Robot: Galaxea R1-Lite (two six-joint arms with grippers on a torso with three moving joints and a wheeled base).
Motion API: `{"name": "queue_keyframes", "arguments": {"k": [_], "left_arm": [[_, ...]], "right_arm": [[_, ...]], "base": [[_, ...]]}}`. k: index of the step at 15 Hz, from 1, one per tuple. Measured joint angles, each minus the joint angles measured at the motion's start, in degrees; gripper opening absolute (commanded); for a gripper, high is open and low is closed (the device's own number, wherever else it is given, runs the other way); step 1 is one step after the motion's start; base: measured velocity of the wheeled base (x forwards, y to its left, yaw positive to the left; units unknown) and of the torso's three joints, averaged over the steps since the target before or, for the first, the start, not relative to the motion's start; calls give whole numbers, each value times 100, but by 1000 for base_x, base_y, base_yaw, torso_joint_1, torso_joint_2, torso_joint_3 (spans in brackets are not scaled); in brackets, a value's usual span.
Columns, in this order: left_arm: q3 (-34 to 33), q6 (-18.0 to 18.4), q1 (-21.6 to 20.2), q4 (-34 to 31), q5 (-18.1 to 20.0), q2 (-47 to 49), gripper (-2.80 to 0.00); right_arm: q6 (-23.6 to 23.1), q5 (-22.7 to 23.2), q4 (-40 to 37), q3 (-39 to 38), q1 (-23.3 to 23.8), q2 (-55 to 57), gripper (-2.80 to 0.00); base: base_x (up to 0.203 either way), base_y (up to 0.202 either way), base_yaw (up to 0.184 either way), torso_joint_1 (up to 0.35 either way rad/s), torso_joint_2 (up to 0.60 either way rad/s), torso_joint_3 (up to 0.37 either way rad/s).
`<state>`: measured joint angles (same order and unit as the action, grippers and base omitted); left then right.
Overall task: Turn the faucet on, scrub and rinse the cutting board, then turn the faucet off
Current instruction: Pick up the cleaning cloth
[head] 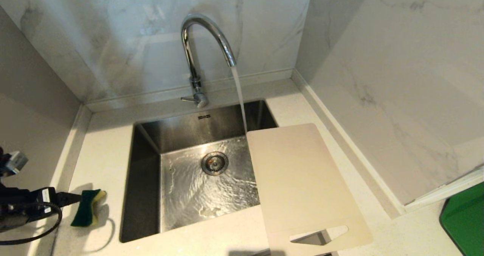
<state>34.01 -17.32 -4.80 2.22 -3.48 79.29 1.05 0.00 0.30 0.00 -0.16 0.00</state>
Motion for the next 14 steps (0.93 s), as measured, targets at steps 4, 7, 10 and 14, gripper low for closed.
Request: {"name": "queue_keyframes", "arguments": {"k": [4, 7, 10, 14], "left_arm": [[284, 186, -123, 434, 68, 875, 0], [373, 328, -259, 532, 87, 1334, 0], [418, 489, -566, 678, 414, 1605, 0], [388, 508, -705, 704, 516, 1805, 0]], "right_arm": [[0, -1, 0, 0, 0, 0, -280], [0, 0, 0, 0, 0, 0, -280], [0, 0, 0, 0, 0, 0, -280], [0, 0, 2, 0, 0, 0, -280]], "base": [[0, 0, 0, 0, 0, 0], [0, 0, 0, 0, 0, 0], [0, 0, 0, 0, 0, 0], [0, 0, 0, 0, 0, 0]]}}
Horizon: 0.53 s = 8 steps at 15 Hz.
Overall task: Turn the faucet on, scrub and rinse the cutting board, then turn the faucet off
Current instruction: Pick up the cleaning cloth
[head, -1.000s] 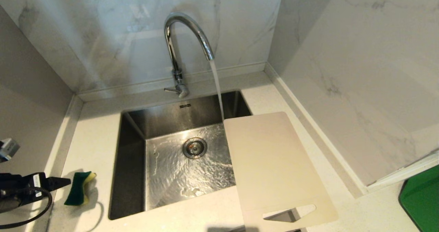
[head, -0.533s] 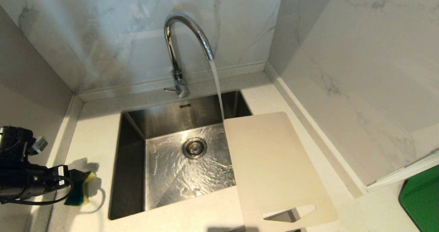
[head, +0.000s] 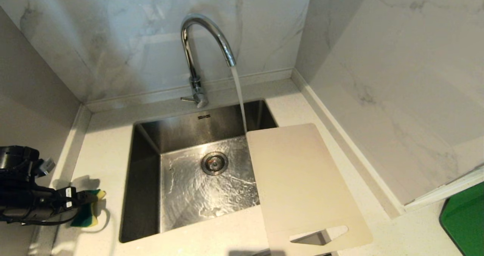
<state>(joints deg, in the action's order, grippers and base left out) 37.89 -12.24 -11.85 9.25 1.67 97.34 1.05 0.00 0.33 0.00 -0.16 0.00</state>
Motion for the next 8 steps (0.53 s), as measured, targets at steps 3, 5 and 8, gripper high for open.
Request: {"name": "queue_keyframes", "arguments": {"k": [3, 5, 8], "left_arm": [[-22, -5, -27, -7, 180, 140, 0], [-28, -5, -66, 112, 220, 273, 0], [-142, -4, -91, 540, 203, 468, -105]], "right_arm": [[-1, 0, -2, 0, 0, 0, -280], [0, -2, -2, 0, 0, 0, -280], [-1, 0, -2, 0, 0, 0, -280]], "base": [[0, 0, 0, 0, 0, 0], [0, 0, 0, 0, 0, 0], [0, 0, 0, 0, 0, 0]]}}
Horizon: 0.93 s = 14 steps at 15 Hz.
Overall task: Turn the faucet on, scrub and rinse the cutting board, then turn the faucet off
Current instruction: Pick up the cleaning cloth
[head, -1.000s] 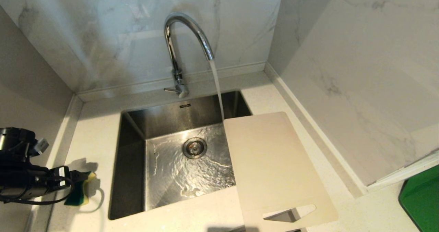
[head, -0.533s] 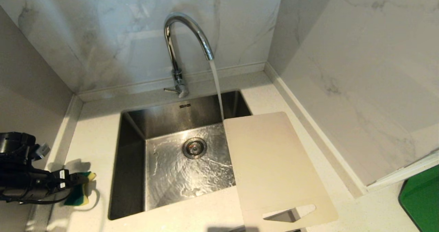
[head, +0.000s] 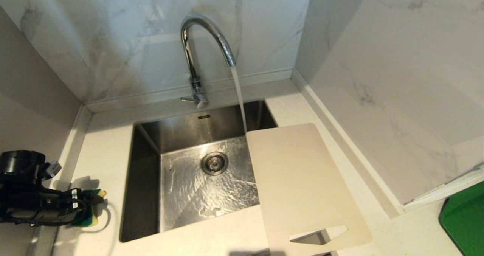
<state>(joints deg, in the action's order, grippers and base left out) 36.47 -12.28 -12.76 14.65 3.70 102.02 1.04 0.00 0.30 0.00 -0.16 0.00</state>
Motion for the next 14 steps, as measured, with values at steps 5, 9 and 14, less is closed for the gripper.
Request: {"name": "queue_keyframes", "arguments": {"k": [5, 9, 14], "left_arm": [[-95, 10, -93, 48, -16, 107, -280], [-155, -14, -95, 39, 176, 132, -280], [-167, -59, -93, 0, 305, 89, -280]], "right_arm": [[1, -2, 2, 0, 0, 0, -280], [1, 0, 0, 0, 0, 0, -280], [1, -2, 1, 0, 2, 0, -280]], "base": [[0, 0, 0, 0, 0, 0], [0, 0, 0, 0, 0, 0], [0, 0, 0, 0, 0, 0]]}}
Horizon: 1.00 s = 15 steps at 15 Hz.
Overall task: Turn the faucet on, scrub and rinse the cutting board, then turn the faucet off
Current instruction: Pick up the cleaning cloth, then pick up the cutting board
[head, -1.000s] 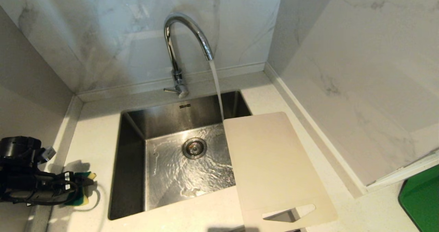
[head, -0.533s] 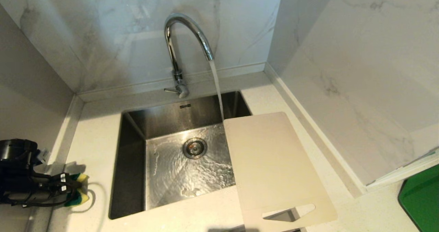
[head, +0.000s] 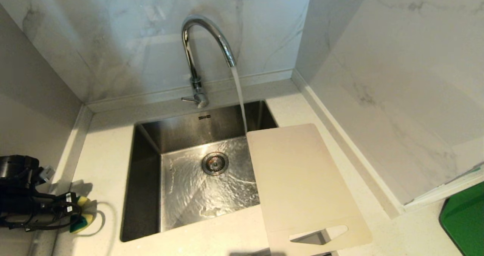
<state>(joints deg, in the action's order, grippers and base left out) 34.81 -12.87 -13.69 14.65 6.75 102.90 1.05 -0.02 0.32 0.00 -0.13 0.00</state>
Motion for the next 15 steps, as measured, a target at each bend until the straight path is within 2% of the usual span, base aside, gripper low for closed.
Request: {"name": "queue_keyframes", "arguments": {"k": [5, 8, 12, 15], "left_arm": [[169, -58, 38, -252, 7, -609, -280], [472, -117, 178, -871, 70, -1132, -280], [964, -366, 456, -1561, 96, -1782, -280], [1736, -349, 561, -2323, 85, -2249, -280]], "right_arm": [[-1, 2, 1, 0, -2, 0, -280], [0, 2, 0, 0, -2, 0, -280], [-1, 2, 1, 0, -2, 0, -280], [0, 2, -1, 0, -2, 0, -280]], "base": [[0, 0, 0, 0, 0, 0], [0, 0, 0, 0, 0, 0], [0, 0, 0, 0, 0, 0], [0, 0, 0, 0, 0, 0]]}}
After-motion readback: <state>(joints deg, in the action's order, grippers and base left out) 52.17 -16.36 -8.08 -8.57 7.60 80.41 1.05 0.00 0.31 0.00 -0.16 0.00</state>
